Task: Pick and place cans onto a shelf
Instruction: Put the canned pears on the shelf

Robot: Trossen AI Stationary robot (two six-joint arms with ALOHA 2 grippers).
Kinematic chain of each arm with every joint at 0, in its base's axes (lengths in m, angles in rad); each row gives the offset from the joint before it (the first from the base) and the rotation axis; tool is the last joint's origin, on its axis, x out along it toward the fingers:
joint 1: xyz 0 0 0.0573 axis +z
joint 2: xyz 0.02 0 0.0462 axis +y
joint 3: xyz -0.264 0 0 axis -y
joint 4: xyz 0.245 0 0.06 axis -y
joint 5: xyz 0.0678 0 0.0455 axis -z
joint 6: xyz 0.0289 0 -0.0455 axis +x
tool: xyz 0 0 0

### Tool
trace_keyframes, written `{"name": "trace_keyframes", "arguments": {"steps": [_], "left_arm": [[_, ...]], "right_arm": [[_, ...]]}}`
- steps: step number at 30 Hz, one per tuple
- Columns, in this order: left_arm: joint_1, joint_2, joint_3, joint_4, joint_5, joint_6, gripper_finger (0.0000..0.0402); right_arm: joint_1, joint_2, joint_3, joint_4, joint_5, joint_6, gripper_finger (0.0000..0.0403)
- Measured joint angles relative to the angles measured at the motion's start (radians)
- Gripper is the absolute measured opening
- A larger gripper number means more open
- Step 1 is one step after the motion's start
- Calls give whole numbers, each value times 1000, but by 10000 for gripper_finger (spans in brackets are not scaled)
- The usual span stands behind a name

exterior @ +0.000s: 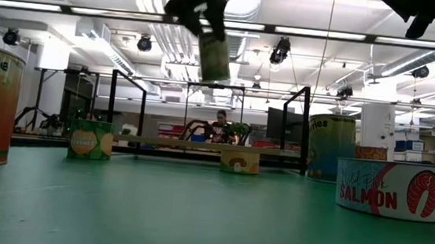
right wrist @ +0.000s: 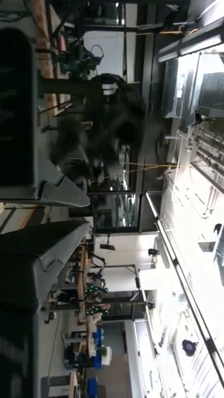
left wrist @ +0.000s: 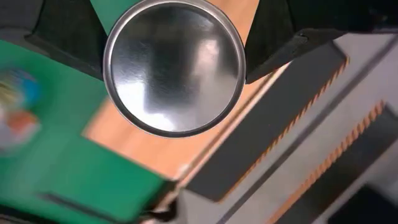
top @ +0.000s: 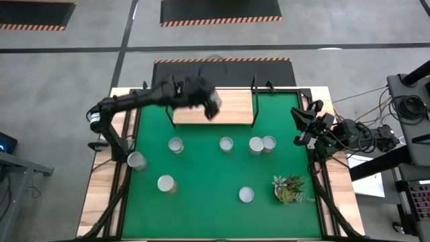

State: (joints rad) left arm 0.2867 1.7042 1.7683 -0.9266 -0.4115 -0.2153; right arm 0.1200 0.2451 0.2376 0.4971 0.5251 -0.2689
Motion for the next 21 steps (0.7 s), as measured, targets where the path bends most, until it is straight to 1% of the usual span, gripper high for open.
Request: {"name": "trace_keyframes", "arguments": {"steps": [4,7,12,17,21], "left_arm": [[132,0,-23,9,32,-13,312],[182,13,-28,18,38,-14,312],[207,62,-28,34,91,-10,312],[214,150,-29,31,84,5,313],[216,205,-29,102,88,5,313]], "right_arm": [[0,0,0,-3,0,-20,36],[0,0,0,-3,1,-22,36],[0,0,0,-3,2,-23,36],[0,-1,0,-6,1,-23,36],[0,-1,0,-7,1,-21,36]]}}
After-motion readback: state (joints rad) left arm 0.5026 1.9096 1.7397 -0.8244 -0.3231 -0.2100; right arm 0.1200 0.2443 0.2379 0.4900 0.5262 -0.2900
